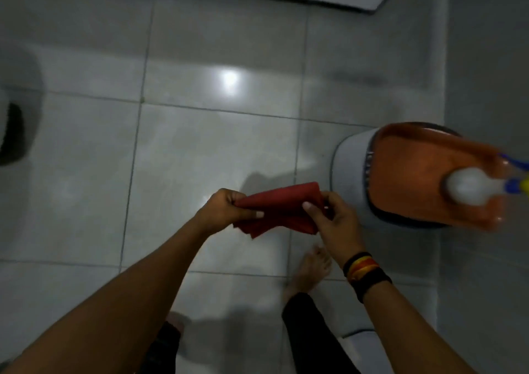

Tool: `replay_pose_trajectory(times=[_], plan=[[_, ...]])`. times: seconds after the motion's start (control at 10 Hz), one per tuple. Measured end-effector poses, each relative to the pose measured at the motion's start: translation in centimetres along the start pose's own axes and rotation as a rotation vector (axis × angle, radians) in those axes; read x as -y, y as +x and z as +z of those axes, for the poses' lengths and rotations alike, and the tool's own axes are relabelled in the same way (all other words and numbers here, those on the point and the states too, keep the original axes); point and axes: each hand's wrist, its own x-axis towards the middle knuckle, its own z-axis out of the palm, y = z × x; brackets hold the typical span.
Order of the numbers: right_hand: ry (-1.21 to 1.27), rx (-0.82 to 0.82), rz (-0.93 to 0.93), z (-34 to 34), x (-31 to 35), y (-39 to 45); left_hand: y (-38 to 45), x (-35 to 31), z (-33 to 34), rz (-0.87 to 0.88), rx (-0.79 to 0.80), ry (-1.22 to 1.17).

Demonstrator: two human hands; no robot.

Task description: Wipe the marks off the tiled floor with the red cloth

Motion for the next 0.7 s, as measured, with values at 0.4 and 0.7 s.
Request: replay_pose_trajectory(times=[0.4, 0.7], plan=[[0.943, -0.573, 0.501, -17.6, -4.9, 4.1, 13.1, -24.9, 17.5, 0.119, -0.022, 0.025], [0.467, -0.192, 0.645, -12.3, -6.3, -3.5, 11.8, -28.1, 18.4, 0.552, -0.179, 0.955]])
